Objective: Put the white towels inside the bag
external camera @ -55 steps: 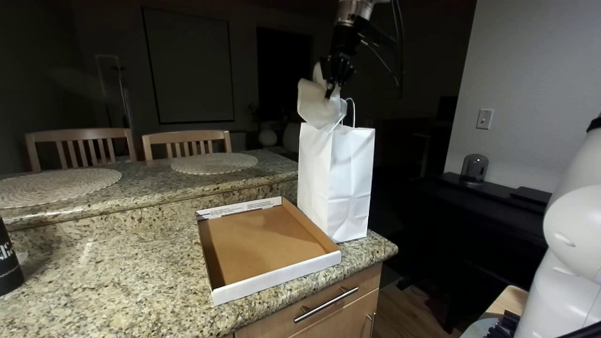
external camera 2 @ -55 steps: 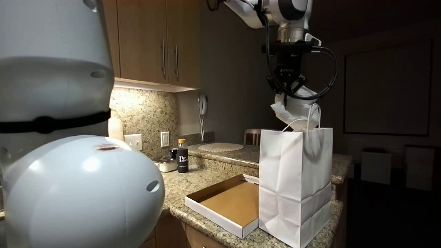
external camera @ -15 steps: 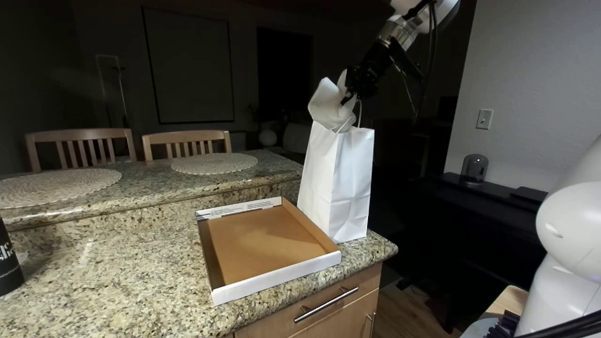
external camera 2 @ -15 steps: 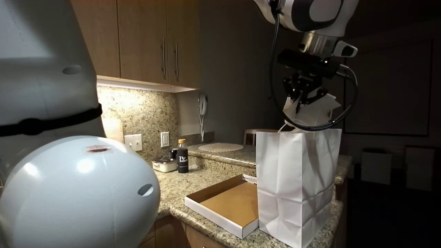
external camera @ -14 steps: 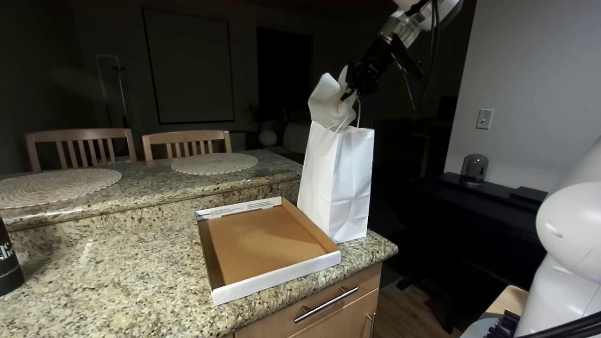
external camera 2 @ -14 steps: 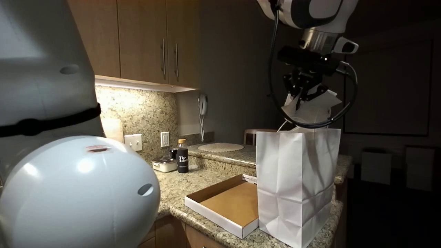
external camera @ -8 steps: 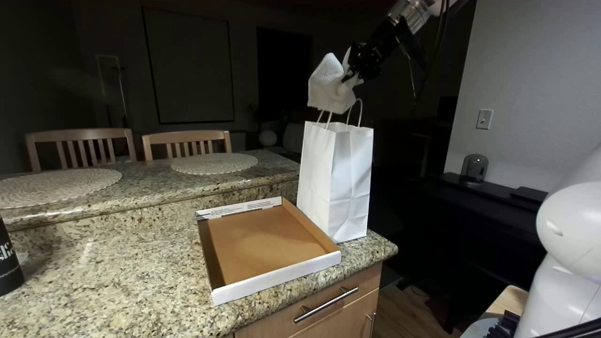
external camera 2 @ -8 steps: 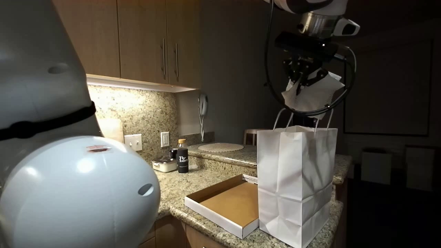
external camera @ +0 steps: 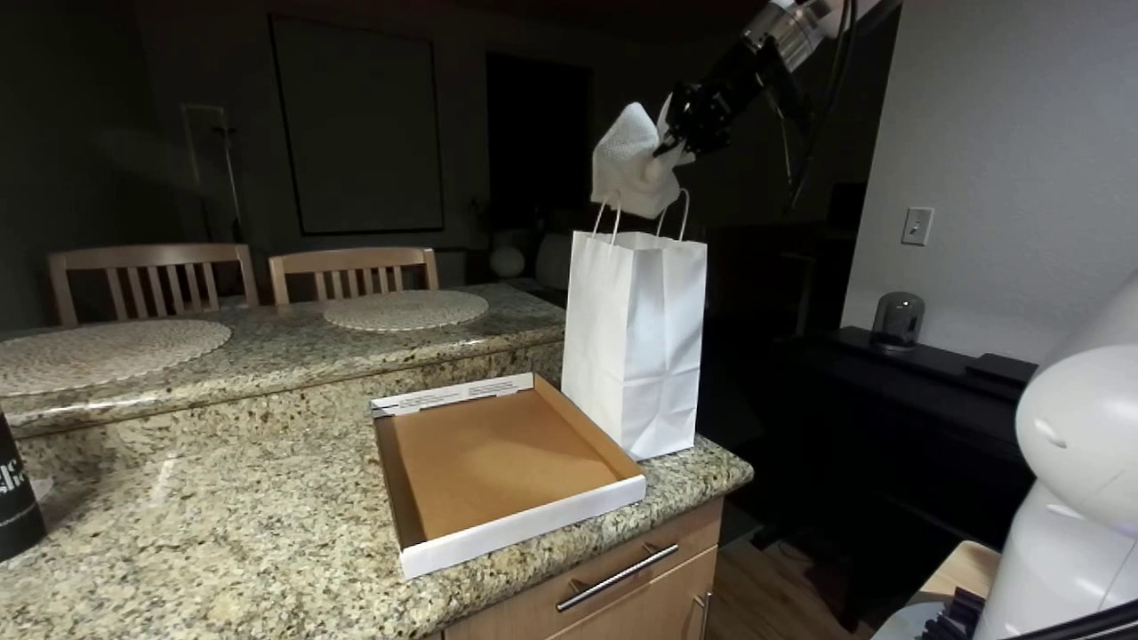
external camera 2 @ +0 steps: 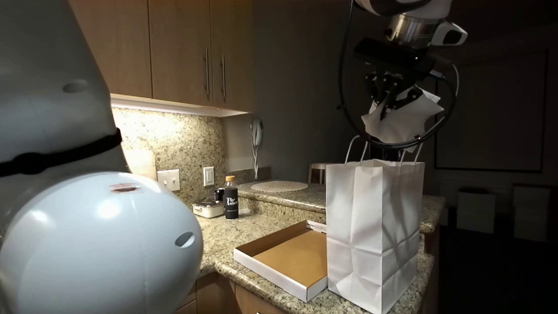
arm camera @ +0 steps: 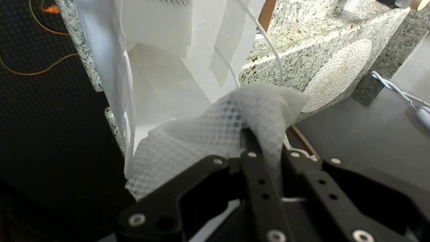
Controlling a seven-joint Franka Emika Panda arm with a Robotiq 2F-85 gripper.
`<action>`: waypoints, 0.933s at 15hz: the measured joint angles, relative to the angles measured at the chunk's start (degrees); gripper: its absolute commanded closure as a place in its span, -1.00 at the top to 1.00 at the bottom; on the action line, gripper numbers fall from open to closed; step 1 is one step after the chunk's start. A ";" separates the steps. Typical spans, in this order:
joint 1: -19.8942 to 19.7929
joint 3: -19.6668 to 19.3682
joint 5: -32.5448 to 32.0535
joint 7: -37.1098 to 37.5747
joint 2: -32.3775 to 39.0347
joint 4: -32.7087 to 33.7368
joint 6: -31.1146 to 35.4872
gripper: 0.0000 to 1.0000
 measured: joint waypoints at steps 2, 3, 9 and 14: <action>0.37 0.59 -0.09 0.00 1.13 -0.20 -0.02 -0.84; 0.63 0.87 -0.20 0.00 1.74 -0.37 -0.03 -0.84; 0.73 2.29 -0.35 -0.01 3.82 -1.28 -0.03 -0.78; 0.61 2.19 -0.36 -0.99 3.85 -1.54 -0.06 0.10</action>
